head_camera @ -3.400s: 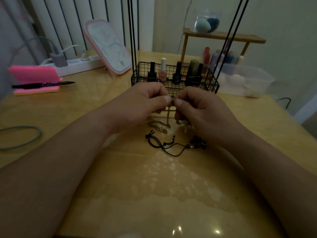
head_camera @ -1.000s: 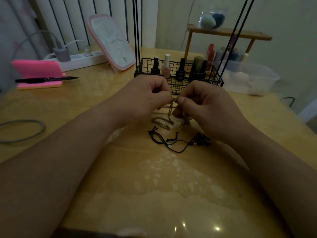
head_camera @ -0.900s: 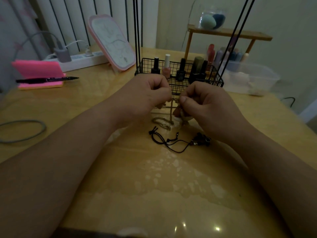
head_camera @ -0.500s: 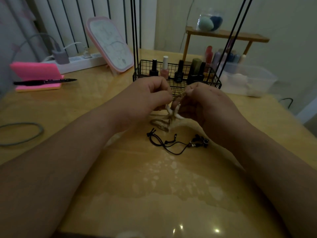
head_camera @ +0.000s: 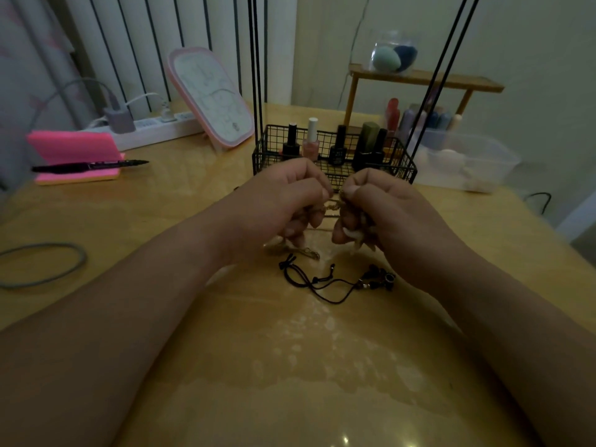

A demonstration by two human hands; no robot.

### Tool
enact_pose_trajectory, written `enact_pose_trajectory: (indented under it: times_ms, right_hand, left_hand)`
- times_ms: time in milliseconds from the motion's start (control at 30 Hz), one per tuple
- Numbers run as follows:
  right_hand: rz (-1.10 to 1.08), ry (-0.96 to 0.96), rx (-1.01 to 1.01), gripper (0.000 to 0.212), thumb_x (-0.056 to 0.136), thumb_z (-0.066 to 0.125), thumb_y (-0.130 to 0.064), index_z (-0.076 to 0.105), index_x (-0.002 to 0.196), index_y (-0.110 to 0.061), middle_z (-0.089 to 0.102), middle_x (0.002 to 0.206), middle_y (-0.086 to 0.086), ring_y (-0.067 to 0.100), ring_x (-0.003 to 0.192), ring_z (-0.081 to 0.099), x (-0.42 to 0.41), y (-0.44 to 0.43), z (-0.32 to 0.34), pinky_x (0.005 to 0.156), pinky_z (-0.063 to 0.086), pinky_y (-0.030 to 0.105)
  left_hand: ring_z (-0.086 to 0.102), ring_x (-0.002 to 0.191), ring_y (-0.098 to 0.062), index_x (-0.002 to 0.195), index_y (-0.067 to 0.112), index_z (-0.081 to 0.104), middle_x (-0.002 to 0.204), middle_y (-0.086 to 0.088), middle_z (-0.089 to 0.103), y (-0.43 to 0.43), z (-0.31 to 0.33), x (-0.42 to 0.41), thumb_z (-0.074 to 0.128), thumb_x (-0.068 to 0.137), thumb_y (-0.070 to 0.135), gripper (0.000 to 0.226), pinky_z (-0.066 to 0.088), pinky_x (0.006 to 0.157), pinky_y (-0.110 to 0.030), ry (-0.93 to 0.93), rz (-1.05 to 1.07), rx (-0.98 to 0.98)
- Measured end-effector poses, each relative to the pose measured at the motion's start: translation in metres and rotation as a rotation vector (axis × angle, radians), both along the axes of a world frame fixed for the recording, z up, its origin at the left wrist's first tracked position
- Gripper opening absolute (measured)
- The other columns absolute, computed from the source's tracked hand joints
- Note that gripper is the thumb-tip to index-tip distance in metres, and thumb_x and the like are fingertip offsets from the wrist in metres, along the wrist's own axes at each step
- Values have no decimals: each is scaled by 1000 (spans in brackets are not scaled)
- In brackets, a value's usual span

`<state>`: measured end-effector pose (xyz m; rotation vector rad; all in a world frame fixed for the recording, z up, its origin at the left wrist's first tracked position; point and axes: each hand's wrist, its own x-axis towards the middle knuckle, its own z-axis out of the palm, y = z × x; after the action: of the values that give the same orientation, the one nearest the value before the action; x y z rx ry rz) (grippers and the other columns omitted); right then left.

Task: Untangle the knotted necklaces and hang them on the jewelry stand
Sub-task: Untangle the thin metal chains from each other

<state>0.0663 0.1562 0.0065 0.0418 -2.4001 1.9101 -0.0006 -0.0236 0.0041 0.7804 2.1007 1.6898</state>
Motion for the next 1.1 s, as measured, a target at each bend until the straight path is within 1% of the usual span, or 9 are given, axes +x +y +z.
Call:
enact_pose_trajectory:
  times_ms: [133,300,400,433,533,600,733,867,1100]
  right_hand:
    - [7,31,85,17,109,48,-19,60,98,-14,56,73,6,17,59,62,0,1,0,49,47,17]
    - [25,83,156,16,107,53,-22,63,97,-16,58,69,-3,12,59,62,-3,5,-4,67,57,37]
    - [31,90,158,15,107,53,-23,64,99,-16,59,71,-1,13,60,64,-3,6,-3,61,54,24]
    - [35,81,151,14,107,54,-23,64,100,-16,60,71,0,14,62,65,-3,6,-3,62,54,25]
    - [54,54,120,13,107,55,-24,65,104,-16,61,72,-2,15,65,66,-3,7,-5,73,55,42]
    - [58,53,108,13,107,54,-23,64,105,-14,60,73,-1,16,65,66,-4,9,-6,70,53,39]
    - [56,54,60,12,107,52,-18,64,104,-15,59,73,1,18,64,64,-3,7,-3,53,48,19]
    - [30,69,41,11,107,52,-15,63,105,-15,59,74,5,20,63,62,-4,7,-3,49,46,17]
    - [51,44,87,10,104,56,-13,65,107,-15,65,77,3,22,71,69,-7,13,-6,71,55,40]
  left_hand:
    - [37,51,-10,96,16,65,66,0,53,-3,1,-1,61,102,24,11,29,47,-24,45,-25,-56]
    - [35,50,-10,93,14,66,61,1,48,-5,-1,-3,64,101,21,11,28,47,-26,81,-31,-74]
    - [35,49,-13,91,11,63,64,-4,54,-4,-1,-3,62,101,13,10,27,46,-27,46,-36,-41]
    - [34,48,-15,90,12,62,65,-5,57,-4,-1,-3,61,101,12,11,27,46,-28,31,-34,-32]
    - [33,46,-13,91,12,63,67,-7,61,-4,0,-4,59,102,13,12,27,44,-24,-11,-32,-39]
    - [33,44,-11,95,13,63,67,-7,61,-3,0,-4,58,103,16,10,27,41,-21,-35,-38,-50]
    - [33,46,-11,100,9,66,67,-7,61,-5,0,-5,58,103,15,10,26,42,-21,-24,-73,-97]
    - [36,50,-11,99,11,71,74,-5,70,-7,-1,-4,64,99,12,7,31,45,-23,31,-94,-162]
    - [38,54,-14,97,15,69,82,-4,75,-7,-1,-5,61,103,18,11,34,47,-23,40,-76,-146]
